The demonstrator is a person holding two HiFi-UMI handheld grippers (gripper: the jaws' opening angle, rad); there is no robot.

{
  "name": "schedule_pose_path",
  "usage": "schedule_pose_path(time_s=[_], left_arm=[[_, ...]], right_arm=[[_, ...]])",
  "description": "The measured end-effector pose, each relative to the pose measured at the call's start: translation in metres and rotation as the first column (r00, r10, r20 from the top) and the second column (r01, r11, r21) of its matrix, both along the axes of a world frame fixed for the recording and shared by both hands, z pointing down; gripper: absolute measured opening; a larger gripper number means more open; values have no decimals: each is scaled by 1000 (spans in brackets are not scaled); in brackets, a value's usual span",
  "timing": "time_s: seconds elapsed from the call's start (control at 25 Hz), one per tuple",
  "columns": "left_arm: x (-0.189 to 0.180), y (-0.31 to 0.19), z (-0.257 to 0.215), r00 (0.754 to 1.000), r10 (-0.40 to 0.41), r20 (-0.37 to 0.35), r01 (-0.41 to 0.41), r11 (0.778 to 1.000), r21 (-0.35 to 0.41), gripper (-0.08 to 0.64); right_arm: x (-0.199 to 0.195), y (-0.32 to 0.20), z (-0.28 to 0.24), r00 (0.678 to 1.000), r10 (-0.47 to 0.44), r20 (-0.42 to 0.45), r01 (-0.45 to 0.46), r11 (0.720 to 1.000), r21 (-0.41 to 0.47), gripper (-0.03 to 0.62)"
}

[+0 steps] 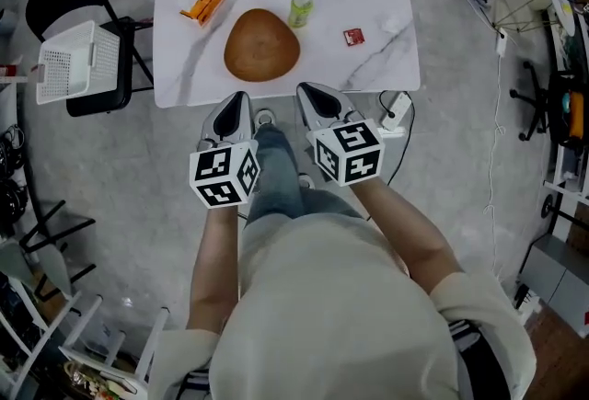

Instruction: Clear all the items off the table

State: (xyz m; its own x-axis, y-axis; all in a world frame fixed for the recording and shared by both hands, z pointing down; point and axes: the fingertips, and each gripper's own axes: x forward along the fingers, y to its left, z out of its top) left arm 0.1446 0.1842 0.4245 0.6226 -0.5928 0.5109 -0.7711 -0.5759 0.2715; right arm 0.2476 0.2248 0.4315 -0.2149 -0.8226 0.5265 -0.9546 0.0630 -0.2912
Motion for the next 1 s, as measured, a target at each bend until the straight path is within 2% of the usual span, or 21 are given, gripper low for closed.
schedule_pose_path(time_s=[0.16, 0.48, 0.52, 0.6, 0.64, 1.0], left_arm=[[1, -30, 28, 1000, -5, 22, 6, 999, -46, 8], [-6, -82, 96, 996, -71, 47, 77, 987, -138, 11], [-7, -86, 107, 996, -75, 41, 81, 983, -162, 48], [-9, -95, 129, 996, -88, 33, 93, 972, -215, 110], [-12, -98, 141, 995, -98, 35, 104, 966, -238, 123], [-31, -115, 227, 986, -93, 142, 137, 929, -343, 262]], right_arm=[[11, -27, 30, 1000, 18, -7, -19, 998, -55, -2], [29, -65, 102, 998, 65, -9, -65, 982, -176, -2], [30, -68, 112, 998, 69, -4, -68, 979, -193, 0], [30, -75, 131, 997, 71, 15, -65, 971, -231, 101], [30, -77, 140, 997, 75, 23, -67, 966, -248, 117], [42, -90, 211, 986, 165, 5, -152, 921, -359, 193]])
